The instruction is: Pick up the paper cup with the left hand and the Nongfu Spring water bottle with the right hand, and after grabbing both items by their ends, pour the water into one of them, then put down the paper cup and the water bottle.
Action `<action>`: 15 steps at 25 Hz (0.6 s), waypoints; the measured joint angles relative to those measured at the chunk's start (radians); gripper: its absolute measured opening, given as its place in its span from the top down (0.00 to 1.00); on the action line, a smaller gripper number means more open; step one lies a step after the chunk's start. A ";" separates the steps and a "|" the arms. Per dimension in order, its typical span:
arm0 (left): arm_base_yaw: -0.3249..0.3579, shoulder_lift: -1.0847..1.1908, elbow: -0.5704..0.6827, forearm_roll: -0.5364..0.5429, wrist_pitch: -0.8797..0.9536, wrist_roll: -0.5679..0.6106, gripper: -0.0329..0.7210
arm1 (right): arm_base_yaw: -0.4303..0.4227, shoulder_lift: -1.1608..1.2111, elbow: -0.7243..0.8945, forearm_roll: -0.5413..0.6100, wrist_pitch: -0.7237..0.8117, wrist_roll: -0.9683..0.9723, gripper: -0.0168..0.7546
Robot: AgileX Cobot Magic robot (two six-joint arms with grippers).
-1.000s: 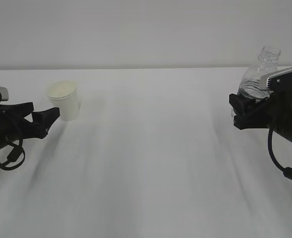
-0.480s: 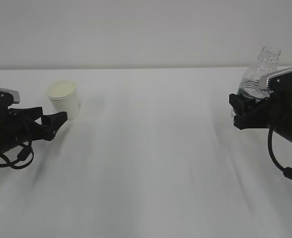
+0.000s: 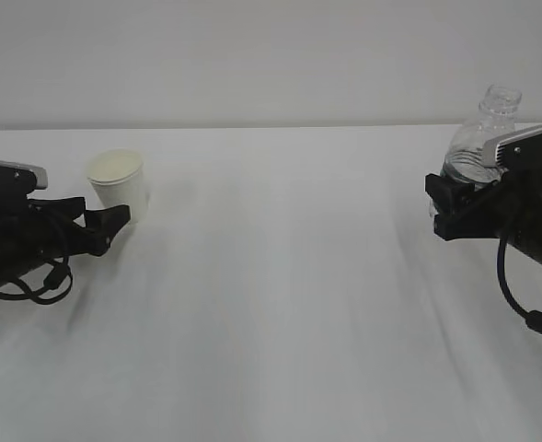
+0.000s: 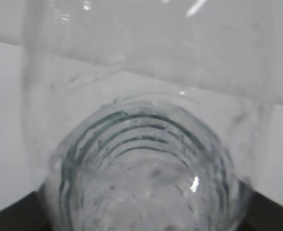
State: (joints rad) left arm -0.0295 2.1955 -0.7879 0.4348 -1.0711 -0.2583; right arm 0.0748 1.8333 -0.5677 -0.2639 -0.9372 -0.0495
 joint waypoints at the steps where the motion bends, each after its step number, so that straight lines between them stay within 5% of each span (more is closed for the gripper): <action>1: 0.000 0.006 -0.008 0.000 0.005 0.000 0.15 | 0.000 0.000 0.000 0.000 0.000 0.000 0.39; 15: 0.000 0.043 -0.111 0.000 0.065 -0.001 0.15 | 0.000 0.000 0.000 0.000 -0.002 0.002 0.39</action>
State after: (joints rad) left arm -0.0295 2.2383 -0.8984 0.4348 -1.0063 -0.2590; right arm 0.0748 1.8333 -0.5677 -0.2639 -0.9390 -0.0477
